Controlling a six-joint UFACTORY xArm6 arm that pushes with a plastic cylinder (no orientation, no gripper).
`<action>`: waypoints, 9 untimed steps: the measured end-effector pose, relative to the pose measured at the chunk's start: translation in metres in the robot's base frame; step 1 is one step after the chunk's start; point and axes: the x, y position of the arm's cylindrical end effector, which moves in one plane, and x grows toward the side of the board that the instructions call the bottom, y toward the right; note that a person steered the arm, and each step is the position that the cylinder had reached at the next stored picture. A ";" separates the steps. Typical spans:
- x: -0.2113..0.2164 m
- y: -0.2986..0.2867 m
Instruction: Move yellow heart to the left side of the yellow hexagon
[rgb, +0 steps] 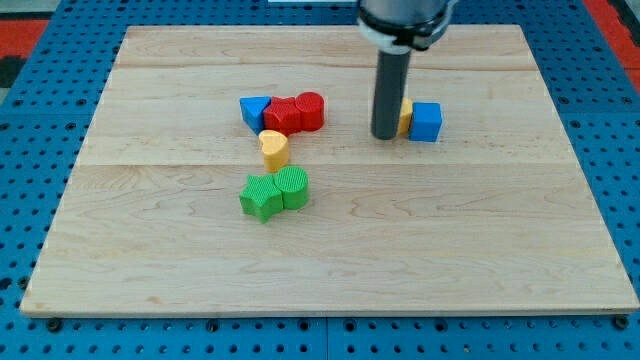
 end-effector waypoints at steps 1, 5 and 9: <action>-0.016 0.024; 0.043 -0.050; 0.041 -0.229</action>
